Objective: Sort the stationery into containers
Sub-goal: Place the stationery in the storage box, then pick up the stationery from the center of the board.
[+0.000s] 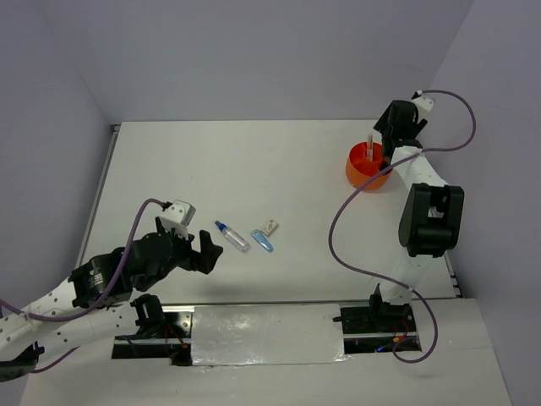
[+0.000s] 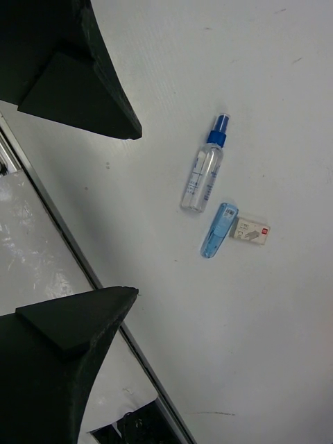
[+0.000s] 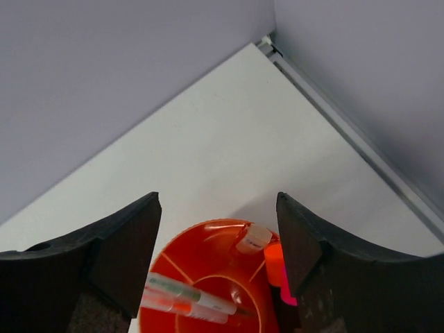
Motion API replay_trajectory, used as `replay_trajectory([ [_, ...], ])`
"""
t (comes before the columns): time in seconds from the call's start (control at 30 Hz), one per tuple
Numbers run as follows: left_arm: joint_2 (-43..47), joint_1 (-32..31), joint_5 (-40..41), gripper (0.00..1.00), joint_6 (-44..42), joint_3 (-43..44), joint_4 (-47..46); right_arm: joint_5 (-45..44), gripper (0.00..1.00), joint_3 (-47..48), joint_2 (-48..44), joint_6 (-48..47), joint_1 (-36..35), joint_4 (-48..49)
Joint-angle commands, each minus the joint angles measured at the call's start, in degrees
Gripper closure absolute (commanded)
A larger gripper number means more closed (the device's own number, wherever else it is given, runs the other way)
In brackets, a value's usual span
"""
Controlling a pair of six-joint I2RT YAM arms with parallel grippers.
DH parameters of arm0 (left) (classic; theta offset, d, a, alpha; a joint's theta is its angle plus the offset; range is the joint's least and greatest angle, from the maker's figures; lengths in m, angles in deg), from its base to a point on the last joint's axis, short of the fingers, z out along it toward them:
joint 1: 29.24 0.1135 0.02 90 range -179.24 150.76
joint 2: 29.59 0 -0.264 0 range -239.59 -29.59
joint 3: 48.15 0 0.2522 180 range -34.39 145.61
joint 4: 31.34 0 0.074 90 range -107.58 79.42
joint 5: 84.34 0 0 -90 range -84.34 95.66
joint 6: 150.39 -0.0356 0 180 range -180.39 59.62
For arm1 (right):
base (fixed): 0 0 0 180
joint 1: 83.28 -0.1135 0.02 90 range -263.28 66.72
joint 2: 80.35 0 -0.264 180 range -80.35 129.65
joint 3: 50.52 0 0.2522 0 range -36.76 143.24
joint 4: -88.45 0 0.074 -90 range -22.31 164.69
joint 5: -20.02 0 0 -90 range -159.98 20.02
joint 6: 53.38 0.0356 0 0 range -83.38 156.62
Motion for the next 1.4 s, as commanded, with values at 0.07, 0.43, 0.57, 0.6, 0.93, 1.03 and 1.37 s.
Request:
replay_trajectory([
  [0.07, -0.86, -0.23, 1.06, 0.01, -0.98, 0.08, -1.37, 1.12, 0.23, 1.05, -9.67, 7.52, 0.29, -5.02],
  [0.43, -2.89, 0.21, 3.96, 0.01, 0.34, 0.7, -0.04, -23.44, 0.0, -11.41, -29.36, 11.98, -34.14, -14.54],
  [0.57, -3.85, 0.56, 5.01, 0.01, 0.96, 0.96, 0.57, -24.51, 0.0, -15.47, -25.26, 29.88, -45.21, -24.78],
  [0.6, -3.94, 0.56, 5.19, 0.01, 1.13, 0.97, 0.75, -25.12, 0.0, -14.95, -23.51, 33.96, -46.9, -27.26],
  [0.93, -1.31, 0.39, 5.19, 0.01, 2.28, 0.61, 0.75, -20.75, 0.0, -7.09, -5.99, 47.64, -58.68, -39.11],
  [1.03, -0.69, 0.39, 6.07, 0.01, 2.89, 0.61, 1.27, -17.15, 0.0, -11.67, -9.68, 38.77, -60.01, -28.83],
  [1.37, 0.02, 0.39, 5.98, 0.01, 3.07, 0.44, 1.19, 3.42, 0.28, -20.91, -15.39, 4.04, -60.8, -12.26],
])
